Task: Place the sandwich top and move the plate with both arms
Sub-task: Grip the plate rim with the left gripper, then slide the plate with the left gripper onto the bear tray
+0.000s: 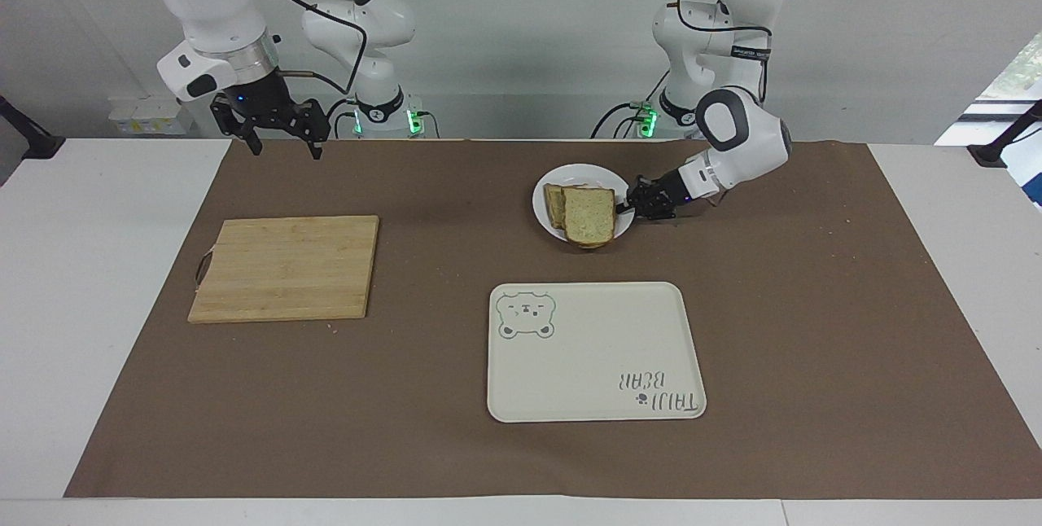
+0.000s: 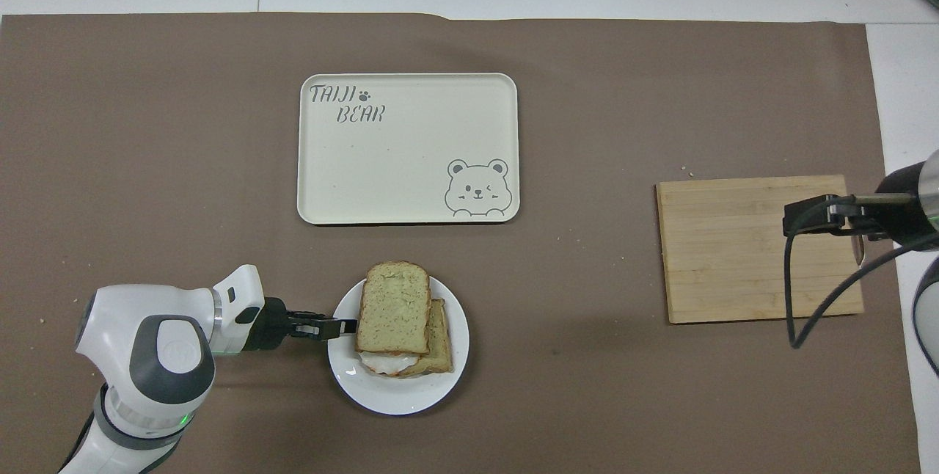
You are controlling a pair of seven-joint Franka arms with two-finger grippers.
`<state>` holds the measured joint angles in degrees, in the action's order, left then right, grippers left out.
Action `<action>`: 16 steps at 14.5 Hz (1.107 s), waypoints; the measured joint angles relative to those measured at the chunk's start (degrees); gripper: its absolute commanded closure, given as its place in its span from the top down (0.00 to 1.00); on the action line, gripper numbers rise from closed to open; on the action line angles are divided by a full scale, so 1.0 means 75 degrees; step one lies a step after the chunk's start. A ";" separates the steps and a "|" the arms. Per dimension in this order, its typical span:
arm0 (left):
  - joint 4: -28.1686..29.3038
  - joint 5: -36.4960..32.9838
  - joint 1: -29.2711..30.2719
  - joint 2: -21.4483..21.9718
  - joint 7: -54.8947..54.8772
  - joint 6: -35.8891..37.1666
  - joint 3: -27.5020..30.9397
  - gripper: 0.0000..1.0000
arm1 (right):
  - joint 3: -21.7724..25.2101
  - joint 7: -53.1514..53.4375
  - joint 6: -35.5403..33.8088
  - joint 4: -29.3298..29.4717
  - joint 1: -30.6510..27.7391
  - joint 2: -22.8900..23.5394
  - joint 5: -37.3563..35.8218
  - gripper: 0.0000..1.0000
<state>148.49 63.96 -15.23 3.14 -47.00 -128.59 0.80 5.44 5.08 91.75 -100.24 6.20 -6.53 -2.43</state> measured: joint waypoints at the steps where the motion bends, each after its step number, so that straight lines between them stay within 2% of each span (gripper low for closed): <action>1: 0.0007 0.0001 0.0000 0.0003 0.0000 0.0000 0.0005 0.00 | 0.0012 -0.0182 0.0000 0.0000 -0.0088 -0.0003 0.0000 1.00; 9: -0.0060 0.0070 0.0071 0.0176 -0.0045 0.0360 0.0066 0.00 | 0.0043 -0.0520 0.0009 0.0065 -0.0444 0.0039 0.0000 1.00; 16: -0.1040 0.0343 0.1068 0.0033 -0.0105 0.1425 0.0117 0.00 | -0.0074 -0.0760 0.0009 0.0556 -0.0403 0.0275 0.0000 1.00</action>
<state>140.69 66.53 -7.22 3.39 -47.78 -117.90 1.68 4.89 -0.62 91.82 -96.07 3.18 -4.47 -2.43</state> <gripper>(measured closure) 0.947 0.000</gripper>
